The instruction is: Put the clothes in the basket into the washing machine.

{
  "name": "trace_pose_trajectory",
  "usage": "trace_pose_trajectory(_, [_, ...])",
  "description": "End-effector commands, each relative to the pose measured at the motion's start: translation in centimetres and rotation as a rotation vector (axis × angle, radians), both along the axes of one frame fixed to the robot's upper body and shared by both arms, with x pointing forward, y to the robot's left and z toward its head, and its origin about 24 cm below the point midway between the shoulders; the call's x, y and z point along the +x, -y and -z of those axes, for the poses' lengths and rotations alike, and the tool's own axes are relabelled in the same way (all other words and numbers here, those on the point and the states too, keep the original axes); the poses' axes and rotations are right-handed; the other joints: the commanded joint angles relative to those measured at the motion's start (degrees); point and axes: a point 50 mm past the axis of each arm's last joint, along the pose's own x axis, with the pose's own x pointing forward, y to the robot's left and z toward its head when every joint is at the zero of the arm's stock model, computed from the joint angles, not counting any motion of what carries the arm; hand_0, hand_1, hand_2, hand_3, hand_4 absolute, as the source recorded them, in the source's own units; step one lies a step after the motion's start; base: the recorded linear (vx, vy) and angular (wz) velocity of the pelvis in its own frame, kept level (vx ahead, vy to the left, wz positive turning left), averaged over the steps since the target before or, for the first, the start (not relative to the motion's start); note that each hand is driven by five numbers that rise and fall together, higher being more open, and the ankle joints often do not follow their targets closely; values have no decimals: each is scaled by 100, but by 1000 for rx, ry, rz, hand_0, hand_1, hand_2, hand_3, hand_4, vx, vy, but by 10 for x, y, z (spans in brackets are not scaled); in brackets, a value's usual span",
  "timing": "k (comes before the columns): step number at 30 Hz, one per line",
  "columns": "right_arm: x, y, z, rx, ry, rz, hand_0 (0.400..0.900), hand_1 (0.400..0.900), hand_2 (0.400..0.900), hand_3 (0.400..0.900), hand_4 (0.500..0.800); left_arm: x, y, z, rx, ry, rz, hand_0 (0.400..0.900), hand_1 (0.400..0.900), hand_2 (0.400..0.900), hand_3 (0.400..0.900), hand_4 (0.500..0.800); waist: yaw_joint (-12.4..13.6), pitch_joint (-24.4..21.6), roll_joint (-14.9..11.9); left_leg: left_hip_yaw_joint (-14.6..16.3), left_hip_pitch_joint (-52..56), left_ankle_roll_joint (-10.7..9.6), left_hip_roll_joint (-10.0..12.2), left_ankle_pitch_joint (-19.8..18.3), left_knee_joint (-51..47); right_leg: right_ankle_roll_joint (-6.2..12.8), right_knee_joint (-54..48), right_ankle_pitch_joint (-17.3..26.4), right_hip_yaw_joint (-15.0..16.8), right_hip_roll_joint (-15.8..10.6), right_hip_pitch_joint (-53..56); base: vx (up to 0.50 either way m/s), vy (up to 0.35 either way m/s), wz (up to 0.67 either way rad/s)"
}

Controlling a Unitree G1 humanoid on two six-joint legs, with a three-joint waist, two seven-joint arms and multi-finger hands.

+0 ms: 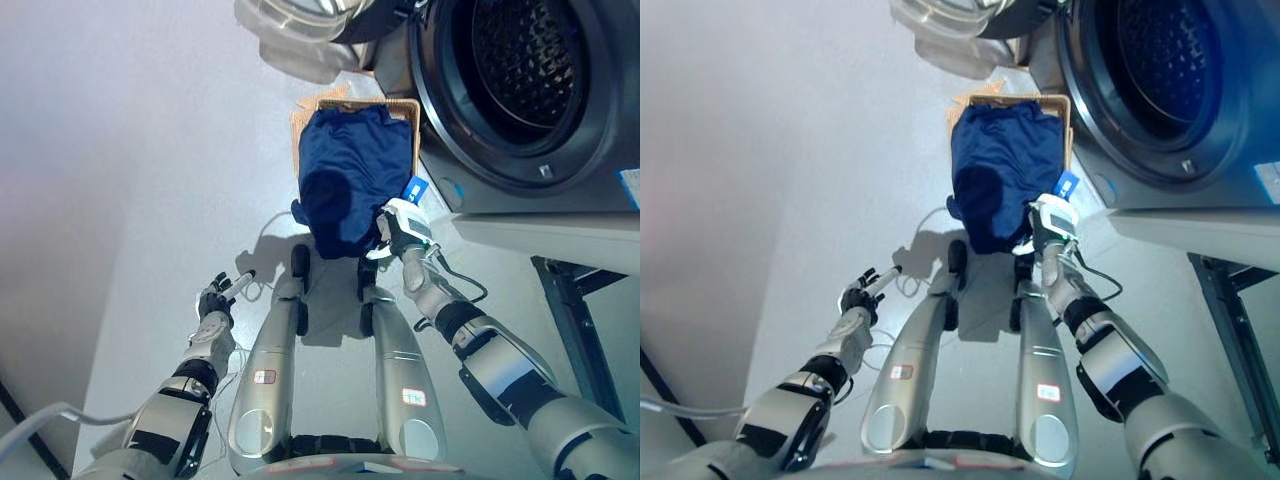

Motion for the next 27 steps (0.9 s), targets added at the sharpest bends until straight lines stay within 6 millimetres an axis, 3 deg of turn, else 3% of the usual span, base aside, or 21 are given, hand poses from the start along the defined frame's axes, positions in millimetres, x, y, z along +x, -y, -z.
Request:
trace_pose_trajectory(1, [-3, 18, -13, -167, 173, 52, 900, 900, 900, 900, 800, -13, -7, 4, 9, 32, -86, 900, 900, 900, 900, 800, -97, -228, 230, 54, -349, -86, -173, -669, 634, 323, 247, -191, 169, 1, -361, 0, 0, 0])
trace_pose_trajectory(9, [10, 49, -61, -345, 369, 146, 900, 900, 900, 900, 800, -8, -5, -4, -15, 88, -90, 900, 900, 900, 900, 800, -70, -254, 342, 53, -842, -78, -172, -793, 1107, 307, 739, -278, 294, 8, -920, -4, -3, -1])
trace_pose_trajectory(15, [20, 50, -91, -366, 468, 136, 900, 900, 900, 900, 800, -6, -4, -6, -24, 99, -90, 900, 900, 900, 900, 800, -65, -329, 349, 56, -1037, -87, -149, -812, 1181, 322, 793, -291, 341, 27, -1113, 1, -4, -2])
trace_pose_trajectory(22, [24, 56, -94, -303, 409, 145, 900, 900, 900, 900, 800, 5, 2, -17, -58, 160, -59, 900, 900, 900, 900, 800, 0, -284, 452, 24, -1906, -72, -160, -956, 1943, 238, 1584, -484, 375, 6, -1980, -51, -22, 2])
trace_pose_trajectory(27, [25, 34, -82, -118, 378, 58, 900, 900, 900, 900, 800, 0, 3, -12, -78, 137, -60, 900, 900, 900, 900, 800, -30, -277, 427, 0, -2472, -51, -148, -1023, 2369, 201, 1994, -559, 319, -26, -2499, -13, -14, 3])
